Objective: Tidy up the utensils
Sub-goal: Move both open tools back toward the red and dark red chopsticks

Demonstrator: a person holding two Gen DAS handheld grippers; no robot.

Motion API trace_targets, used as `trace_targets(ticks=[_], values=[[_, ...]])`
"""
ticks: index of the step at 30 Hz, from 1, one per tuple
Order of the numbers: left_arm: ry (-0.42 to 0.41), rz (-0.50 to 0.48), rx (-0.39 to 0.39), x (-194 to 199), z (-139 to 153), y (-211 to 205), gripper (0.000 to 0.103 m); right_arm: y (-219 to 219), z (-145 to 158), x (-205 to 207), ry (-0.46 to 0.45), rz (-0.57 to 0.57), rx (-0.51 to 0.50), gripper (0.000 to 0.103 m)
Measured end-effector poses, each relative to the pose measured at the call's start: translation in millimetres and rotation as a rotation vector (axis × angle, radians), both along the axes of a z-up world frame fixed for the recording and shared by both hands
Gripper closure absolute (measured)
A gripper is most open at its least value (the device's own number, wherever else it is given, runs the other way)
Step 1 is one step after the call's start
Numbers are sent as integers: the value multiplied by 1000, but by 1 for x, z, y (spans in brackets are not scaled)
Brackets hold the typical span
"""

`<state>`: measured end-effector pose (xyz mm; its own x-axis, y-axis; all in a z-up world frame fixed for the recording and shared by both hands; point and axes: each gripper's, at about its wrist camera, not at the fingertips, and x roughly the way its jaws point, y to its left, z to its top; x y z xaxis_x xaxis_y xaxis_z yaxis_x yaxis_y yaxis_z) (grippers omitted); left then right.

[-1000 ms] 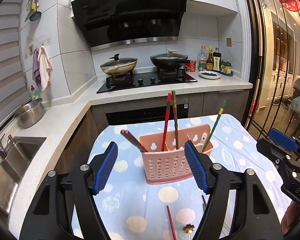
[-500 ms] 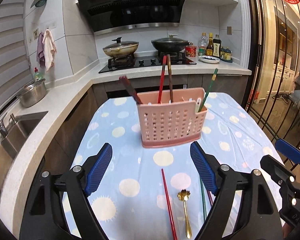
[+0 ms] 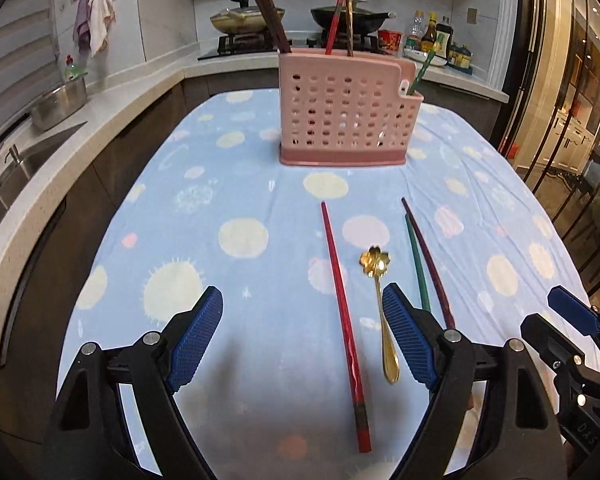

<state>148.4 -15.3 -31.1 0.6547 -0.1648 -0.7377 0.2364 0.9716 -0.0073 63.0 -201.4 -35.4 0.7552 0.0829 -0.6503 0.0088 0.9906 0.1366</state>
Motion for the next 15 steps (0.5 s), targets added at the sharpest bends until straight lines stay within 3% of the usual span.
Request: trace_targets(ticks=[10, 13, 15], values=[[80, -36, 56, -30, -38, -5, 25, 9, -39, -14, 89, -2, 15, 51], [107, -41, 57, -34, -46, -7, 17, 13, -44, -16, 101, 3, 15, 51], [123, -34, 53, -34, -51, -5, 16, 15, -47, -16, 109, 7, 14, 51]])
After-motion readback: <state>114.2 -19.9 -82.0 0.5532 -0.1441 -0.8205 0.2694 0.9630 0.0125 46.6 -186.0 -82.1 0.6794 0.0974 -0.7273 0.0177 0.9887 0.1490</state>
